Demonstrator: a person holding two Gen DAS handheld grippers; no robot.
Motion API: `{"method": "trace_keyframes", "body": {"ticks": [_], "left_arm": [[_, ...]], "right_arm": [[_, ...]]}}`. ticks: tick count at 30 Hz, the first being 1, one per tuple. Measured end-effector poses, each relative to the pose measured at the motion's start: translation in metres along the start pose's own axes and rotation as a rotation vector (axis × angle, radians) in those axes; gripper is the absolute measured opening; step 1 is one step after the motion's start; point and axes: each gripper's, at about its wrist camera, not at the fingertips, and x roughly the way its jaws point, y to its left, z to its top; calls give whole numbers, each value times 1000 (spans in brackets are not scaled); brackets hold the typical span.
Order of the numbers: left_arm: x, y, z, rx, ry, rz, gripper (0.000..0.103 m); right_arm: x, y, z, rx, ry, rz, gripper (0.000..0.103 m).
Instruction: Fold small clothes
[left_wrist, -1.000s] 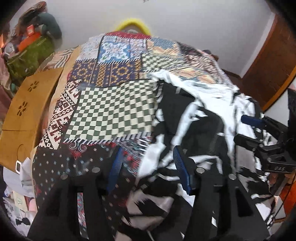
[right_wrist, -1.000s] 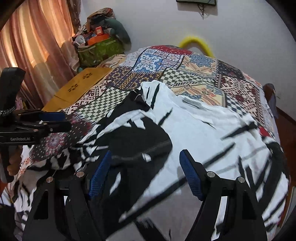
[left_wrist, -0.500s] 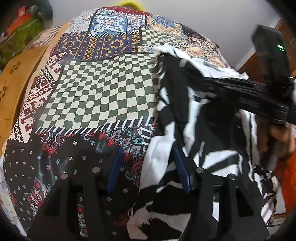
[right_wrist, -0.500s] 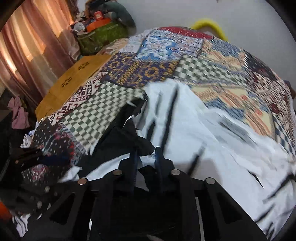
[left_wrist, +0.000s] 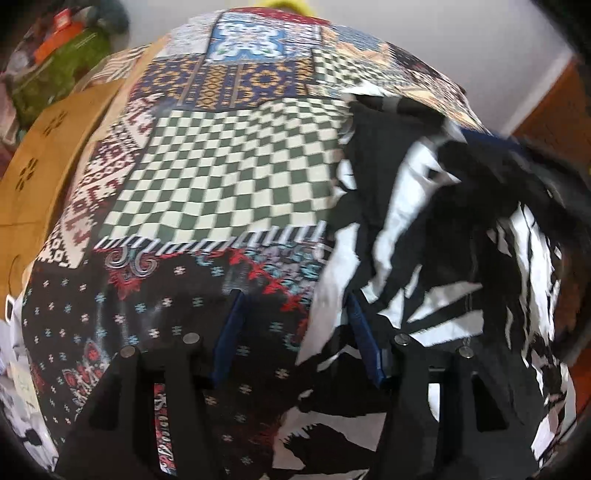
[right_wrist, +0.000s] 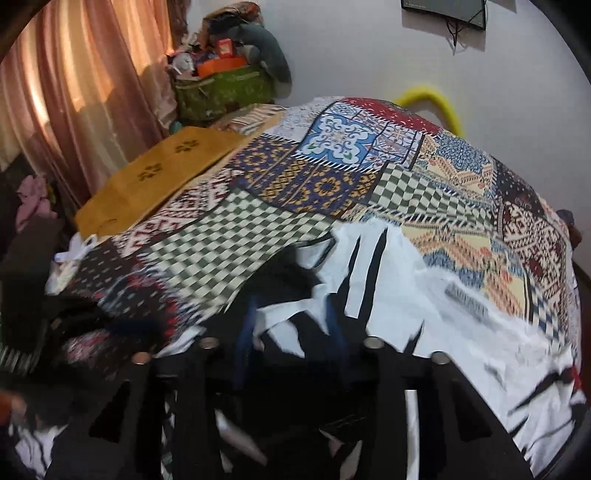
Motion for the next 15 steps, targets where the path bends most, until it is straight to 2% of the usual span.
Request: {"method": "trace_keyframes", "body": {"ticks": [6, 8, 10, 13, 15], "left_arm": [[-2, -1, -7, 35, -10, 87, 63], [-3, 0, -8, 46, -14, 103, 67], [-2, 5, -8, 46, -15, 116, 71], [-2, 14, -6, 8, -5, 113, 72], [-7, 17, -4, -11, -8, 139, 72]], "right_arm": [[23, -8, -32, -28, 99, -36, 41], [20, -13, -34, -34, 67, -45, 40], [15, -20, -32, -29, 56, -108, 41], [9, -33, -31, -24, 58, -148, 42], [1, -44, -34, -6, 60, -183, 42]]}}
